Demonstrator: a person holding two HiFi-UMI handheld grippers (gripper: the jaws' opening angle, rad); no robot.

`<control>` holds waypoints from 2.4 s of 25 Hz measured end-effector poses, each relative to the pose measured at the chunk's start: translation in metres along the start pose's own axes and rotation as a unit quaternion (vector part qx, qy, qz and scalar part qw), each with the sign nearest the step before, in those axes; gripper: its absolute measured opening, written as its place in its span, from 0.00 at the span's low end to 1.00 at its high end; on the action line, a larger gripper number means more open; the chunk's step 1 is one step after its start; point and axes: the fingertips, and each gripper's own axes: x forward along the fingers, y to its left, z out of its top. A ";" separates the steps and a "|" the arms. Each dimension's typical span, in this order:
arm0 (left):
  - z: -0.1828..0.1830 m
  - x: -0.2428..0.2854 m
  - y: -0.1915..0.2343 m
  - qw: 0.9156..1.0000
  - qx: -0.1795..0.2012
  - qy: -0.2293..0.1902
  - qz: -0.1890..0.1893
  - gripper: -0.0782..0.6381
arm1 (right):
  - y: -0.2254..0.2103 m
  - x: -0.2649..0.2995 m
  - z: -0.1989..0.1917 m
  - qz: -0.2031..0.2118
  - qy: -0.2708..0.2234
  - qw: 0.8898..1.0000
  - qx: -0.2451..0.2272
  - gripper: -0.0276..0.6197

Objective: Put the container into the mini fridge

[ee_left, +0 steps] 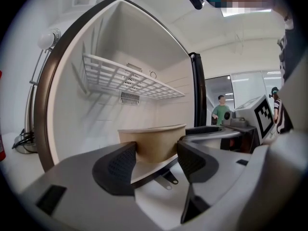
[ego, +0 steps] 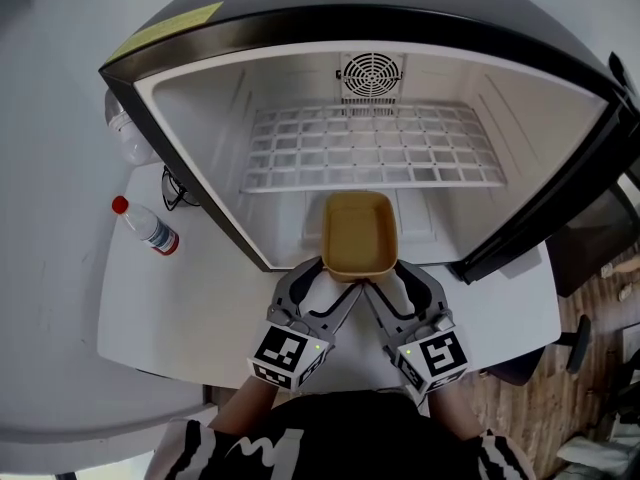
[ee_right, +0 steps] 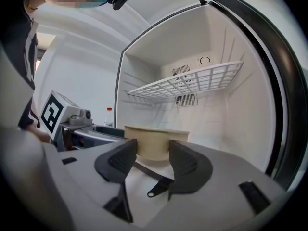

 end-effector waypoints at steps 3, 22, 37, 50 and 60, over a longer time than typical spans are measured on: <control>-0.004 0.005 0.003 1.000 -0.008 0.010 0.002 0.49 | -0.005 0.004 -0.003 -0.001 0.006 1.000 -0.006 0.38; -0.020 0.032 0.024 0.998 -0.016 0.055 0.016 0.49 | -0.024 0.031 -0.019 -0.003 0.042 0.999 -0.026 0.38; -0.027 0.047 0.040 0.996 -0.008 0.086 0.037 0.48 | -0.036 0.051 -0.026 -0.011 0.072 0.997 -0.030 0.38; -0.024 0.049 0.049 0.994 -0.001 0.093 0.059 0.47 | -0.039 0.061 -0.029 -0.024 0.080 0.996 -0.028 0.38; -0.028 0.048 0.051 0.993 0.009 0.102 0.065 0.47 | -0.037 0.062 -0.031 -0.035 0.085 0.995 -0.041 0.38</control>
